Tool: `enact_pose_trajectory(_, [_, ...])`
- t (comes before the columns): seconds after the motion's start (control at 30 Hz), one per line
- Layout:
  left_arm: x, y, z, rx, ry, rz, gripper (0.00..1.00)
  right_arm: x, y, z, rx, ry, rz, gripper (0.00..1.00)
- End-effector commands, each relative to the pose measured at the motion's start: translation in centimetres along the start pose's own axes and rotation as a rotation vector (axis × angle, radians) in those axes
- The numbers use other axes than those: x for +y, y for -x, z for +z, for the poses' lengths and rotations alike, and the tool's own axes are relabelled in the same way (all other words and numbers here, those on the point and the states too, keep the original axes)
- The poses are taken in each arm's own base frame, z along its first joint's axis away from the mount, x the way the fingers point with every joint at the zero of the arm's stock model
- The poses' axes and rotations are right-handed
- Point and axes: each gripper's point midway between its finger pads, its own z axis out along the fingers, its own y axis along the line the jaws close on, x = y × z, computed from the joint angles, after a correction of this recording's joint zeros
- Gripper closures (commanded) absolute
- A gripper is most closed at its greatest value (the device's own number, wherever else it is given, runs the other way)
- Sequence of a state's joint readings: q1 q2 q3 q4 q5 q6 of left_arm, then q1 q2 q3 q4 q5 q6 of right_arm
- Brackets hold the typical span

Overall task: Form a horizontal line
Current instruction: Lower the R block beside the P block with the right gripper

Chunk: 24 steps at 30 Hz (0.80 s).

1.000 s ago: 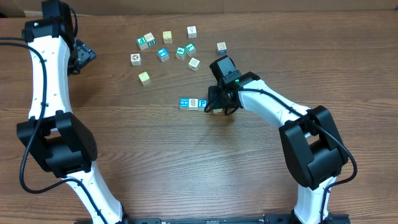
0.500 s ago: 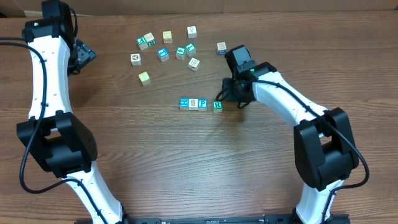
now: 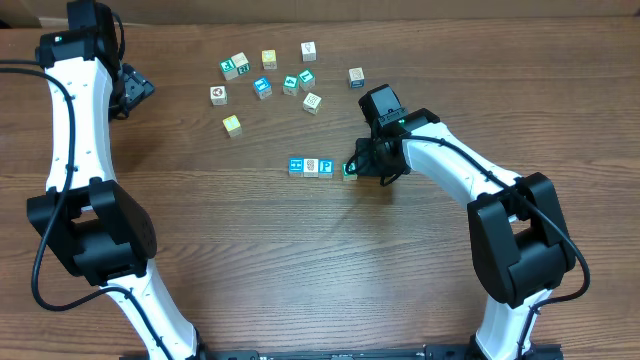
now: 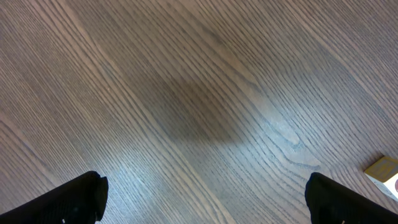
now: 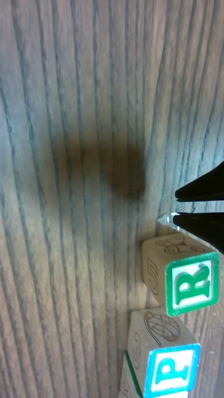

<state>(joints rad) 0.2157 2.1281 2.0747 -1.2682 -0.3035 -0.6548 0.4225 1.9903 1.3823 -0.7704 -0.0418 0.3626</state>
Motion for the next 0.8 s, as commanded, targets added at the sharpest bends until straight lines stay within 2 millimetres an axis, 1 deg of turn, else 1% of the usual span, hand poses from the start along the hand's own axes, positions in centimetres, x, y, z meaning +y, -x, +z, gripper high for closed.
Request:
enact_pose_trajectory(0.0, [-0.2, 0.1, -0.6, -0.016, -0.002, 0.008, 0.00, 1.2, -0.2, -0.9, -0.001, 0.061, -0.006, 0.96])
enact_pose_trajectory(0.6, [-0.2, 0.1, -0.6, -0.016, -0.002, 0.008, 0.00, 2.6, 0.2, -1.1, -0.008, 0.137, 0.022, 0.96])
enact_pose_trajectory(0.77, [-0.2, 0.1, -0.6, -0.016, -0.002, 0.008, 0.00, 2.5, 0.1, -1.1, -0.005, 0.129, 0.022, 0.96])
